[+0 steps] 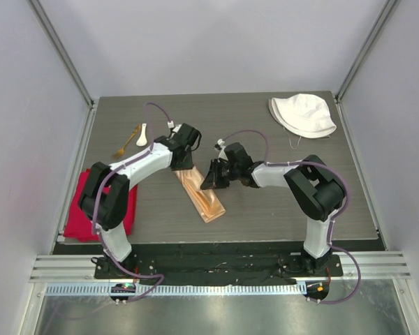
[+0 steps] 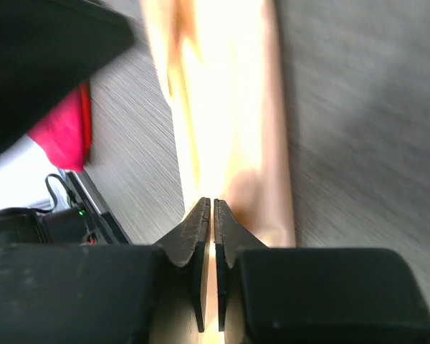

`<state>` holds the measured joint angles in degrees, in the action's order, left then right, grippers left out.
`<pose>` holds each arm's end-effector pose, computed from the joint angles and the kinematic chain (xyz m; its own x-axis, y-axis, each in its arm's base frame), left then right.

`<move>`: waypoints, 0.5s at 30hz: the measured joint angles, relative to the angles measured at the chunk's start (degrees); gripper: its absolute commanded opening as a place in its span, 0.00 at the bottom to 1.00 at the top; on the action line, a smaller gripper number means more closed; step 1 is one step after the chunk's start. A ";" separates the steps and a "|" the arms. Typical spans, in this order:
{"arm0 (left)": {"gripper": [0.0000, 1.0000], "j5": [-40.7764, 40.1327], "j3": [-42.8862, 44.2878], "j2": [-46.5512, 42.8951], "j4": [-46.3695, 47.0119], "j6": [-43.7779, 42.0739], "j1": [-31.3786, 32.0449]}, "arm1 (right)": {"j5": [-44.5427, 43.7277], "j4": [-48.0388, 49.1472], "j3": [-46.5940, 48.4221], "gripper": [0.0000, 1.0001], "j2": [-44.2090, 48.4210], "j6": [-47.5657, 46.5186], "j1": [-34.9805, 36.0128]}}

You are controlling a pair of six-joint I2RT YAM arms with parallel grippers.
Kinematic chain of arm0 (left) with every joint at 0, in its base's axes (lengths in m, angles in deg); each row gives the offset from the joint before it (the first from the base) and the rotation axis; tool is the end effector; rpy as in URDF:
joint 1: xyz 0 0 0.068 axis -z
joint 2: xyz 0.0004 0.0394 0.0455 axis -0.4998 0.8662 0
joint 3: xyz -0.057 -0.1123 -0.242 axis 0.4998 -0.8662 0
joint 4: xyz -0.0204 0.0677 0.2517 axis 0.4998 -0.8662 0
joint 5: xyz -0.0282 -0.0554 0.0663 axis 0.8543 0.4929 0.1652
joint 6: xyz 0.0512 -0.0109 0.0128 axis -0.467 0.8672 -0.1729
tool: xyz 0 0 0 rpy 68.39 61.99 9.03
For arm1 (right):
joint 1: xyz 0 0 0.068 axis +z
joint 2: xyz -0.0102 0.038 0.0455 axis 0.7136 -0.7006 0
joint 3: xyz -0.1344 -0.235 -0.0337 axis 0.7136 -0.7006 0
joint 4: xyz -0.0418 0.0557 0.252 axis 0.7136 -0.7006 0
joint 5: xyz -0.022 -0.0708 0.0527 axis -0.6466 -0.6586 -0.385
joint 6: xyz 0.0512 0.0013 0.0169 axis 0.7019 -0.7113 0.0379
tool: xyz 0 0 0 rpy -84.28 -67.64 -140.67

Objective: Fold the napkin into a case and place the utensils inside
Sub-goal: Pick up the smaller rectangle-folded napkin from the center of the board.

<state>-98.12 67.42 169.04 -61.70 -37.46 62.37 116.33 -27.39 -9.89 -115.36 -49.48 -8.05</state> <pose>0.3171 -0.1879 0.2079 -0.8439 -0.1240 -0.5220 -0.1264 0.9915 -0.0313 0.2928 0.2462 0.1429 -0.9220 0.0054 -0.3870 -0.3026 0.6134 0.7295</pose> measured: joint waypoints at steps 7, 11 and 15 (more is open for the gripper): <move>0.34 4.76 -1.16 -3.91 1.77 1.64 0.96 | -0.07 5.73 -4.83 0.12 -1.49 2.91 2.08; 0.35 6.25 -3.48 -4.02 1.97 2.43 1.14 | -0.13 8.59 -5.20 0.21 -2.38 3.52 3.04; 0.37 6.80 -6.34 -7.23 1.84 3.87 0.52 | -1.42 5.42 -4.33 0.42 -0.87 0.31 3.39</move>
<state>-91.32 61.09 161.81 -59.87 -33.60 62.89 114.91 -21.97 -14.21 -116.23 -49.17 -4.66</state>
